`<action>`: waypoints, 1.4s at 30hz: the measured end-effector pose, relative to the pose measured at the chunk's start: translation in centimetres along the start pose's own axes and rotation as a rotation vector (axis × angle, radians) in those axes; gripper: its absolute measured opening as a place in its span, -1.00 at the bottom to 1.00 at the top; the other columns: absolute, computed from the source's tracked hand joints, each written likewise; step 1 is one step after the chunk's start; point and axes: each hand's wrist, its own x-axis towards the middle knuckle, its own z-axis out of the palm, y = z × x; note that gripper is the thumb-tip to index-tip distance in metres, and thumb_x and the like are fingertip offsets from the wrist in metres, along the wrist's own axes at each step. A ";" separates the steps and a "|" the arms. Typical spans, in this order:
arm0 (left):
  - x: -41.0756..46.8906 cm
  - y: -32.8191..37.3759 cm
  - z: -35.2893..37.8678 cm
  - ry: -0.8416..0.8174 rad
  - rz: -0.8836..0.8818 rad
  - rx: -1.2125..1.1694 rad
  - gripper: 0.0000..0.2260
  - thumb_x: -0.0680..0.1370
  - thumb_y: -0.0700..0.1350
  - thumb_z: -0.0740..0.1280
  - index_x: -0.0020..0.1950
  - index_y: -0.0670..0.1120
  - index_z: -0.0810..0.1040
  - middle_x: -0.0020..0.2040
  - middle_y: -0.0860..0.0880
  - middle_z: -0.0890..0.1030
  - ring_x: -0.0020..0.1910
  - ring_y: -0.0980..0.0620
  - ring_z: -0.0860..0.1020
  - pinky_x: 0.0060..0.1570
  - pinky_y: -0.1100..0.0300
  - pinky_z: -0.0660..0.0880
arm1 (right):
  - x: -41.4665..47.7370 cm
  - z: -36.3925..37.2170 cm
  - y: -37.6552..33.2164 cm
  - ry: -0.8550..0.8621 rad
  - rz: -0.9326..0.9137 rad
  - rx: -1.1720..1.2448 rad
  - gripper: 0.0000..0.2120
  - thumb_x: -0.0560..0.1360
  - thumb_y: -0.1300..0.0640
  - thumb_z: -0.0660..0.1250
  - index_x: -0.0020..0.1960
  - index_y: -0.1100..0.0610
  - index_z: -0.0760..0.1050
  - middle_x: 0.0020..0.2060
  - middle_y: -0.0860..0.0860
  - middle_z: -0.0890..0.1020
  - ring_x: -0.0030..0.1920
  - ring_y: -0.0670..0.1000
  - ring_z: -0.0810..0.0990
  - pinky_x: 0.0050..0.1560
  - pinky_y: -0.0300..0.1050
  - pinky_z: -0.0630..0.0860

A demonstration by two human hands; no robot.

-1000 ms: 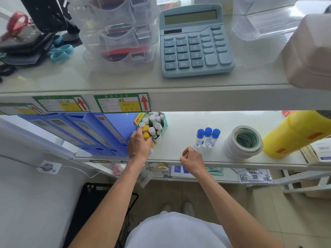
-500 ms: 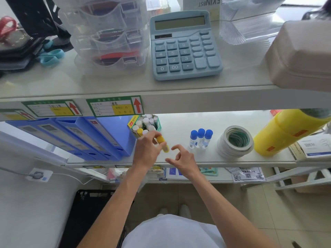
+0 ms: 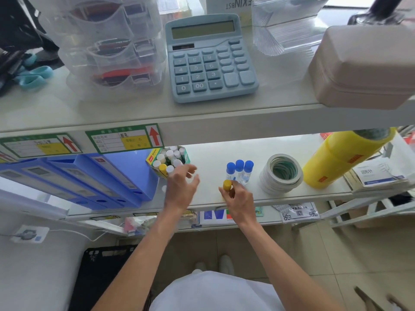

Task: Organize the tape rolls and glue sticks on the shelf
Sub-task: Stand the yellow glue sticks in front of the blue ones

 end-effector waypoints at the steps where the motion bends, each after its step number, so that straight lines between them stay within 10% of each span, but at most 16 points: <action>1: 0.7 -0.4 -0.9 0.063 -0.022 0.012 -0.87 0.52 -0.21 0.43 0.06 -0.14 0.64 -0.07 -0.04 0.64 -0.21 0.09 0.59 -0.24 0.39 0.51 | 0.0 0.1 0.2 -0.027 0.013 -0.015 -0.73 0.56 -0.04 0.43 0.06 0.16 0.56 -0.21 -0.03 0.60 -0.23 -0.04 0.59 -0.08 -0.21 0.57; 11: 4.1 -5.4 -4.4 0.003 -0.206 0.249 -0.73 0.52 -0.26 0.38 0.21 -0.19 0.63 0.13 -0.22 0.58 0.03 -0.23 0.60 0.04 -0.05 0.59 | -0.3 0.1 2.3 0.054 0.160 -0.052 -0.82 0.57 0.02 0.44 -0.02 0.15 0.57 -0.23 -0.05 0.64 -0.26 -0.04 0.62 -0.16 -0.18 0.59; 22: 4.7 -5.5 -4.0 -0.146 -0.212 0.517 -0.78 0.58 -0.34 0.25 0.15 -0.14 0.56 0.13 -0.16 0.37 -0.13 -0.21 0.57 -0.08 -0.03 0.54 | 0.5 -1.0 4.0 0.071 0.279 -0.130 -0.77 0.58 -0.03 0.41 0.05 0.09 0.44 -0.19 0.04 0.65 -0.21 0.12 0.66 -0.17 0.10 0.67; 29: 4.6 -1.1 -8.2 -0.051 -0.110 0.578 -0.81 0.53 -0.17 0.45 0.09 -0.22 0.61 -0.03 -0.27 0.60 -0.04 -0.27 0.59 -0.13 -0.05 0.52 | -2.3 -1.9 3.1 0.034 0.290 -0.251 -0.51 0.48 -0.17 0.48 0.04 0.04 0.21 -0.21 -0.02 0.55 -0.33 0.05 0.60 -0.32 -0.06 0.59; 36: 0.6 3.7 -2.5 -0.272 0.140 0.193 -0.85 0.48 -0.12 0.48 -0.02 -0.06 0.56 -0.14 0.02 0.64 -0.24 0.14 0.60 -0.30 0.38 0.49 | -1.7 -2.2 2.7 0.070 0.329 -0.084 -0.48 0.52 -0.07 0.48 0.29 0.10 0.29 -0.20 0.00 0.61 -0.25 0.04 0.63 -0.24 -0.05 0.54; 42: -1.7 2.9 6.7 -0.343 0.098 -0.045 -0.82 0.51 -0.15 0.46 0.08 -0.13 0.60 -0.04 -0.04 0.62 -0.25 0.10 0.64 -0.13 0.28 0.61 | 0.5 -2.9 4.3 0.002 0.245 -0.048 -0.65 0.60 -0.16 0.33 0.20 0.10 0.51 -0.24 -0.03 0.65 -0.27 -0.02 0.64 -0.24 -0.13 0.59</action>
